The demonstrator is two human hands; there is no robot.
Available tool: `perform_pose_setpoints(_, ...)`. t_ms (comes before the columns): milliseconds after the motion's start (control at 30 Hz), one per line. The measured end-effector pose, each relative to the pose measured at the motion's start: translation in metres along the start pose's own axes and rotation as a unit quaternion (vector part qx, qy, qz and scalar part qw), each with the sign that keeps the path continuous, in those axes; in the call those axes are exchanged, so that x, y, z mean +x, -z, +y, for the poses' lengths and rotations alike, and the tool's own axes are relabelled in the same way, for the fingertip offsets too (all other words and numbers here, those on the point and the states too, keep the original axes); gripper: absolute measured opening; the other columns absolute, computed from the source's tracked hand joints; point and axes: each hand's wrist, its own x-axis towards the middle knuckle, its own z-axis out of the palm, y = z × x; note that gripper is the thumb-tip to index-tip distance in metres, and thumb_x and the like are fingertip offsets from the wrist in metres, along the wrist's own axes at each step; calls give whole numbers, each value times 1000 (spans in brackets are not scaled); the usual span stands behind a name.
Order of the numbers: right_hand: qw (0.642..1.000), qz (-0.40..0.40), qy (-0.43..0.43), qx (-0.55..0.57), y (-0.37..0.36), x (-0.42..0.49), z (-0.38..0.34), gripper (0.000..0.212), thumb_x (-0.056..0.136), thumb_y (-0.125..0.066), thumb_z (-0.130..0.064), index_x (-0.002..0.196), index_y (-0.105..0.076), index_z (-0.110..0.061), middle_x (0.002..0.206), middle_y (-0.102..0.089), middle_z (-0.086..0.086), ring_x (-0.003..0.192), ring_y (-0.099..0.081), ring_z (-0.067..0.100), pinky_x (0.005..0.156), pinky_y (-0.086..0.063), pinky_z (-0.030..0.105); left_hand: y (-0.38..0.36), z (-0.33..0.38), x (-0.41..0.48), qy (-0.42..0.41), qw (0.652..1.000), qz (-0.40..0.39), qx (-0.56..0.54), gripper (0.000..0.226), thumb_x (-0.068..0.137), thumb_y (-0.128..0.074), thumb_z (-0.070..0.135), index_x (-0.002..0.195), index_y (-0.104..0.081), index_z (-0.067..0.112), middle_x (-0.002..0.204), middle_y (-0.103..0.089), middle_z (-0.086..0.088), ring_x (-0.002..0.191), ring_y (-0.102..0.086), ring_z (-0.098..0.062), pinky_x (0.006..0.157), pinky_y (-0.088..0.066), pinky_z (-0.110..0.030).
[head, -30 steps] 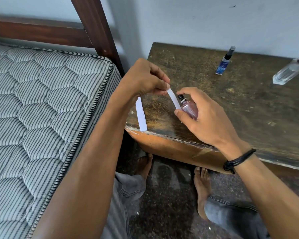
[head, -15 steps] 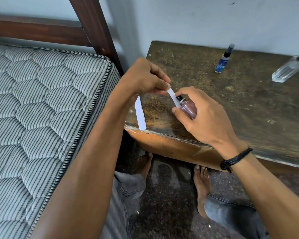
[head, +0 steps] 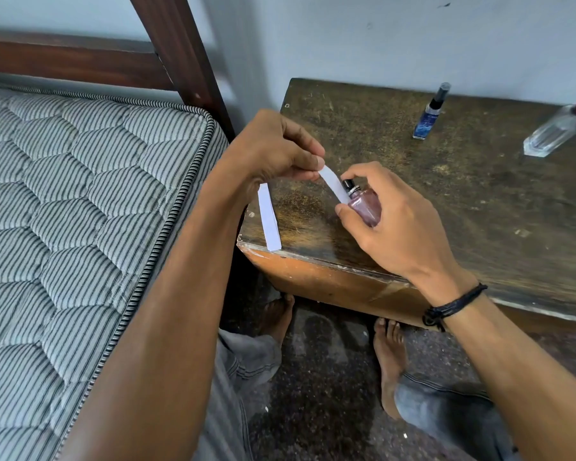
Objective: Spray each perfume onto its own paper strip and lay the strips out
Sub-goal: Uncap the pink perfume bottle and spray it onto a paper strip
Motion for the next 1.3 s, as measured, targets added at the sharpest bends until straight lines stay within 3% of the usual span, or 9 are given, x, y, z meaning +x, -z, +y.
perform_pose_setpoints(133,1000,-10,1,0,2,0,2,40,94,-67,-45,129,-54,-32,113,-65,-10,81,-65,20,65,-57,39,9,-1,0,-6,1000,26,-5,18,80,-76,-11,97,-72,-9,101,-74,-26,78,-75,-24,68,-63,-24)
perform_pose_setpoints(300,1000,-18,17,-11,0,-1,-1,41,95,-66,-49,130,-54,-32,112,-64,-9,76,-64,18,63,-58,40,16,-3,2,-11,999,35,-19,19,80,-74,-13,98,-72,-11,75,-78,-5,67,-75,-17,66,-62,-22)
perform_pose_setpoints(467,999,-21,13,-24,-4,-3,-1,41,95,-64,-53,130,-53,-33,110,-62,-11,78,-65,18,63,-58,40,17,-4,3,-11,999,28,-15,15,80,-73,-13,93,-72,-6,71,-77,-1,67,-74,-15,66,-61,-21)
perform_pose_setpoints(667,999,-7,21,-38,-9,-6,-4,41,97,-61,-55,129,-54,-31,107,-59,-10,78,-63,19,57,-57,40,11,-5,5,0,1000,13,3,16,80,-75,-11,94,-74,-3,105,-75,-23,86,-76,-27,72,-63,-26)
perform_pose_setpoints(833,998,5,28,-63,-10,-7,-4,38,99,-58,-56,126,-56,-30,102,-57,-8,73,-58,15,51,-55,39,4,-5,6,10,1000,-7,7,19,80,-76,-11,99,-73,-8,106,-73,-26,96,-75,-32,75,-63,-28)
perform_pose_setpoints(1000,996,11,37,-79,-14,-8,-3,33,99,-59,-52,123,-58,-28,100,-57,-9,69,-46,8,46,-52,34,4,-3,5,20,1000,-7,-8,24,78,-76,-12,102,-72,-12,107,-74,-20,92,-76,-29,73,-63,-26)
perform_pose_setpoints(1167,994,16,45,-99,-15,-10,-6,27,97,-62,-47,116,-62,-29,94,-60,-8,67,-60,18,44,-47,29,6,-4,4,26,999,-7,-22,25,78,-77,-12,102,-72,-11,107,-74,-14,92,-76,-27,71,-63,-24)
perform_pose_setpoints(1300,996,32,35,-80,-17,-10,-7,29,97,-63,-45,119,-61,-27,98,-60,-9,66,-54,13,44,-47,29,11,-3,4,32,999,-2,-33,24,78,-76,-13,101,-73,-9,104,-76,-12,79,-77,-20,69,-61,-22)
